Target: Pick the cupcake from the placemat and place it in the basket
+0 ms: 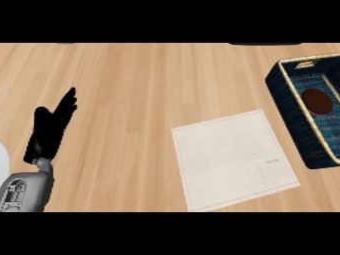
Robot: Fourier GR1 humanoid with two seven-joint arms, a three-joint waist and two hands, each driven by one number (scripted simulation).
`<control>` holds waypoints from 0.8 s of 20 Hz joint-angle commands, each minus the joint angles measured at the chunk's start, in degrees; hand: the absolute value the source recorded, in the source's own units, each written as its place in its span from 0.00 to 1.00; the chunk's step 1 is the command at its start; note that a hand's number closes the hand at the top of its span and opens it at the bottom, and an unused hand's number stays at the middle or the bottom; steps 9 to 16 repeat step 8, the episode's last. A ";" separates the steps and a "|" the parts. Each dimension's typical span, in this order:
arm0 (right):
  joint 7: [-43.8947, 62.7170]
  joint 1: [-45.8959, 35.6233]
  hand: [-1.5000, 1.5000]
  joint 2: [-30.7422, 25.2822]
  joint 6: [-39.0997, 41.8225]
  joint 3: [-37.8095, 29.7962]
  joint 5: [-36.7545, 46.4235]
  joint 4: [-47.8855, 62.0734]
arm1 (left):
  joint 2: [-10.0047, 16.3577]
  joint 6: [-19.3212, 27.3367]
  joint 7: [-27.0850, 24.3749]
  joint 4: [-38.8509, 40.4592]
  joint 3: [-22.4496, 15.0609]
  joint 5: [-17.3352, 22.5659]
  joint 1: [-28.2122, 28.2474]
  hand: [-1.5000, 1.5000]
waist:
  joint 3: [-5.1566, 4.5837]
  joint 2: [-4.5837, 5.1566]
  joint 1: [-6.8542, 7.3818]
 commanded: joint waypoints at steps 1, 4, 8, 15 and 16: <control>1.57 1.05 0.00 -6.29 1.08 -7.81 -4.20 2.38 | 0.38 -0.56 0.59 -0.49 0.06 0.19 0.42 0.50 | 0.03 -0.08 -0.24; -2.34 10.01 0.00 -8.44 5.11 -12.70 -7.92 2.35 | 1.40 -1.28 2.84 -3.68 0.99 1.29 1.16 0.50 | 0.07 -0.26 -0.61; -6.46 16.05 0.00 -12.63 8.77 -19.00 -12.23 3.93 | -0.41 1.12 0.38 -0.70 0.13 -0.71 0.33 0.50 | 0.03 -0.15 -0.96; -6.46 16.05 0.00 -12.63 8.77 -19.00 -12.23 3.93 | -0.41 1.12 0.38 -0.70 0.13 -0.71 0.33 0.50 | 0.03 -0.15 -0.96; -6.46 16.05 0.00 -12.63 8.77 -19.00 -12.23 3.93 | -0.41 1.12 0.38 -0.70 0.13 -0.71 0.33 0.50 | 0.03 -0.15 -0.96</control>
